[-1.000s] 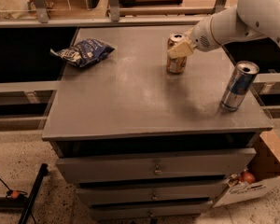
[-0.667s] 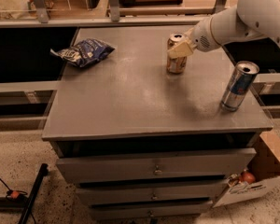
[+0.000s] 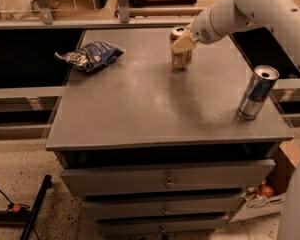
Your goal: Move orange can near blue chip bag
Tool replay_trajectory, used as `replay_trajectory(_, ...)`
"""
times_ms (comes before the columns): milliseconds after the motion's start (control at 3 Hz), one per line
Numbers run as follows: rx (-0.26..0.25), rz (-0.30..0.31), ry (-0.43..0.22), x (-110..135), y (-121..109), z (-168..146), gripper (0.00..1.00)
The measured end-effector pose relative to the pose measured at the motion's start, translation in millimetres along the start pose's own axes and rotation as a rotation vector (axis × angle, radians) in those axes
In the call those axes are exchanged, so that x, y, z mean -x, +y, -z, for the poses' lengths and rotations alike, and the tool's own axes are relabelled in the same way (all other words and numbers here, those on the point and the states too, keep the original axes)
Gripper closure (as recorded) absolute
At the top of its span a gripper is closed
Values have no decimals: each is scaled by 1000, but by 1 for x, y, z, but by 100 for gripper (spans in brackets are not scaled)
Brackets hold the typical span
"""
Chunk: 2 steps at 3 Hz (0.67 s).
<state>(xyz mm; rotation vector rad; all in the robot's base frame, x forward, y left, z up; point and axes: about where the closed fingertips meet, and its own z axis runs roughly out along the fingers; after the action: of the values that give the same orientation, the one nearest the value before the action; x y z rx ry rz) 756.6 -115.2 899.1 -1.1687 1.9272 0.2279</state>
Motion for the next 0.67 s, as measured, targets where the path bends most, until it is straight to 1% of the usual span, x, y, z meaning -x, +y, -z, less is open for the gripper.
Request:
replay_trajectory(333, -65, 35, 6, 26, -25, -14, 100)
replay_trajectory(667, -94, 40, -23, 42, -38, -26, 100)
